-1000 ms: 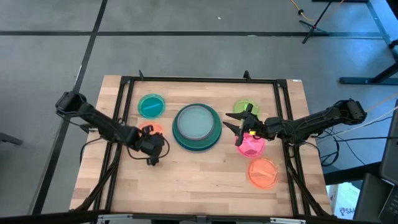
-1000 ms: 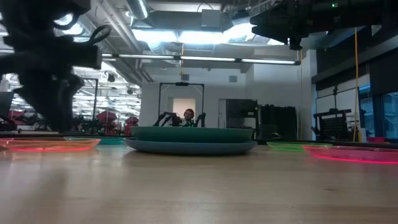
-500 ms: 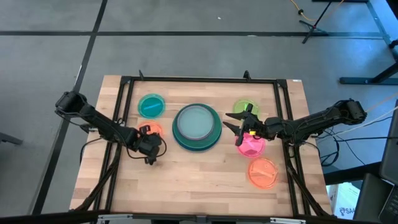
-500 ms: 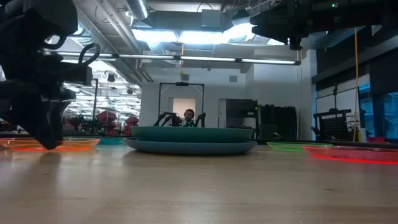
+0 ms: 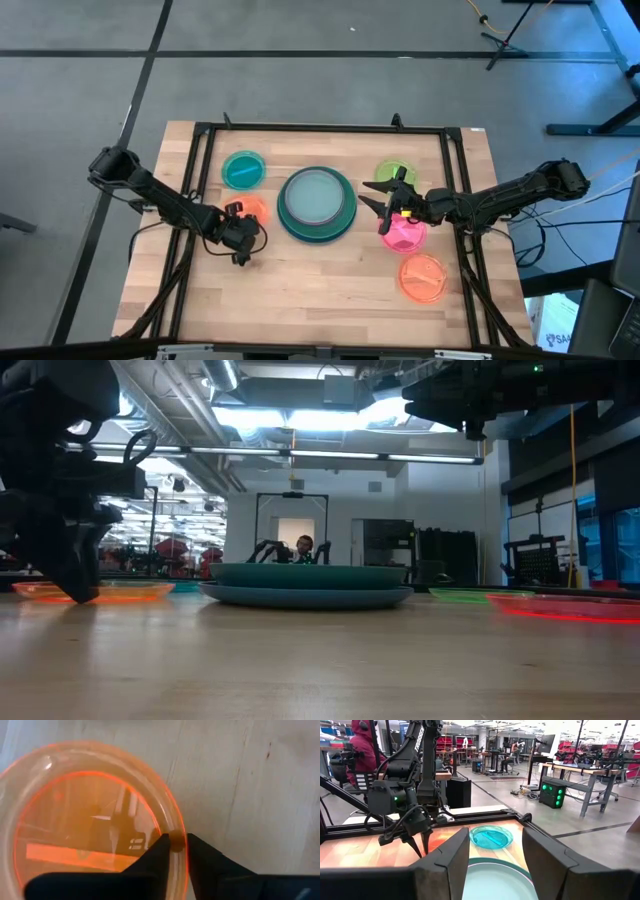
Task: Stack plastic plates
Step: Stack the left orange plate on top of the gray plate
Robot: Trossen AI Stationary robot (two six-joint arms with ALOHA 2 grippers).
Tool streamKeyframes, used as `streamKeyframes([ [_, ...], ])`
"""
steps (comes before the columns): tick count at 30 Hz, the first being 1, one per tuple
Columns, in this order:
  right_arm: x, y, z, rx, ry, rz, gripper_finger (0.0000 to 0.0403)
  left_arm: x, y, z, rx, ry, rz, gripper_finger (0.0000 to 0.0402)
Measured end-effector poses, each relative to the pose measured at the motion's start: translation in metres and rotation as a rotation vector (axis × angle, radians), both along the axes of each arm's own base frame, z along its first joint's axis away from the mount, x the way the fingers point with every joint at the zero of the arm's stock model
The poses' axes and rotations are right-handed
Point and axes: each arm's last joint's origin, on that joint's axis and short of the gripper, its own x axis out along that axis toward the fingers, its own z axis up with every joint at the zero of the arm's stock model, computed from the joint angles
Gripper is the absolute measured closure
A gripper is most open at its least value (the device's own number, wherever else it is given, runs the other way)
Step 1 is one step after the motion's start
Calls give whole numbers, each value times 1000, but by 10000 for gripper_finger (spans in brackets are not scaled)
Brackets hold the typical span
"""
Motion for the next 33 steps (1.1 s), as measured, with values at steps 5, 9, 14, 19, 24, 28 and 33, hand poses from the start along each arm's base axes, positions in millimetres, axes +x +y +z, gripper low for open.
streamKeyframes([
  [5, 0, 0, 0, 0, 0, 0, 226, 3, 0, 4, 26, -1, -19, 391],
  [9, 0, 0, 0, 0, 0, 0, 226, 17, -4, 21, 78, -73, -47, 397],
  [14, 0, 0, 0, 0, 0, 0, 226, 40, -10, 55, 192, -216, -43, 398],
  [19, 0, 0, 0, 0, 0, 0, 226, 57, -14, 90, 257, -335, -48, 398],
  [24, 0, 0, 0, 0, 0, 0, 226, 73, -13, 104, 295, -458, -113, 398],
  [28, 0, 0, 0, 0, 0, 0, 226, 86, -4, 100, 326, -516, -145, 397],
  [33, 0, 0, 0, -3, 0, 0, 226, 102, 12, 89, 327, -555, -149, 397],
])
